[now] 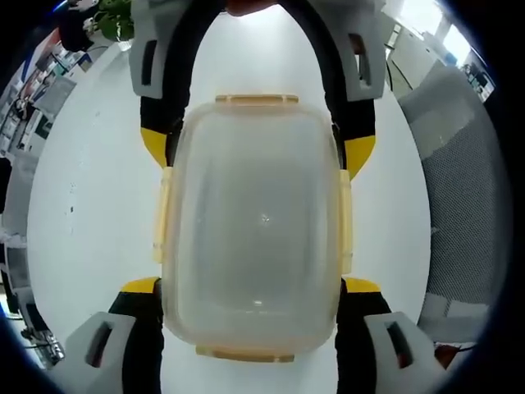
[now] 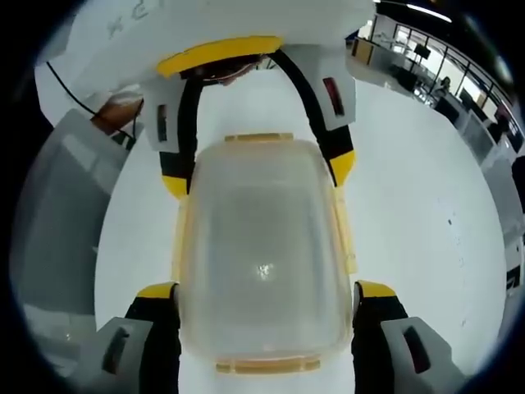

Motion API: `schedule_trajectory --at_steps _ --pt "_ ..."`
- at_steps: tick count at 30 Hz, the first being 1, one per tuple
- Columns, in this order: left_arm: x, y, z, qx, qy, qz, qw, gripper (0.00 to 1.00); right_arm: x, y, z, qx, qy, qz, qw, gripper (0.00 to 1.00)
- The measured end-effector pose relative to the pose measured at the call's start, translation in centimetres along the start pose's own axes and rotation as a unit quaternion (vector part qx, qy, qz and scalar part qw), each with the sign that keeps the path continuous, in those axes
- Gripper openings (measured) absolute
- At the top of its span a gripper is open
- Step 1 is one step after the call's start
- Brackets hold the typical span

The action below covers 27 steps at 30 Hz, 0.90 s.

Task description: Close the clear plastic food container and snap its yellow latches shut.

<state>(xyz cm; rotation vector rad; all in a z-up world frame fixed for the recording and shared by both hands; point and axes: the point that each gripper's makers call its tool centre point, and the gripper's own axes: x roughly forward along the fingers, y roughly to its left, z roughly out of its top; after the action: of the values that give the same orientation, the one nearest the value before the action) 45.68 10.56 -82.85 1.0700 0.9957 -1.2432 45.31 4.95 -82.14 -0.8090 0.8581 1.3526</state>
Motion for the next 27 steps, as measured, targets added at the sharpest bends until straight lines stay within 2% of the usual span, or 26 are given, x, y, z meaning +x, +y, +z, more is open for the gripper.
schedule_trajectory --at_steps 1,3,5,7,18,27 --pt "0.16 -0.08 -0.05 -0.007 0.0 -0.001 1.0 0.99 0.01 -0.1 0.05 -0.003 -0.001 -0.002 1.0 0.9" --pt "0.19 -0.03 -0.11 -0.006 0.002 0.003 1.0 0.99 0.02 -0.16 0.03 -0.003 -0.001 -0.006 1.0 0.94" --pt "0.03 -0.01 0.48 0.014 -0.01 0.008 0.9998 0.99 0.06 -0.13 0.14 -0.013 -0.004 -0.009 0.9999 0.97" --pt "-0.01 0.01 0.4 0.014 -0.004 0.007 0.9999 0.99 0.09 0.05 0.08 -0.01 -0.003 -0.005 0.9999 0.98" --pt "-0.02 0.18 0.02 0.016 -0.001 0.01 0.9998 0.99 -0.04 0.26 0.21 -0.003 -0.01 -0.002 0.9999 0.98" --pt "-0.18 -0.03 -0.23 0.009 -0.007 0.013 0.9998 0.99 -0.23 0.35 0.8 0.002 -0.03 -0.009 0.9995 0.98"
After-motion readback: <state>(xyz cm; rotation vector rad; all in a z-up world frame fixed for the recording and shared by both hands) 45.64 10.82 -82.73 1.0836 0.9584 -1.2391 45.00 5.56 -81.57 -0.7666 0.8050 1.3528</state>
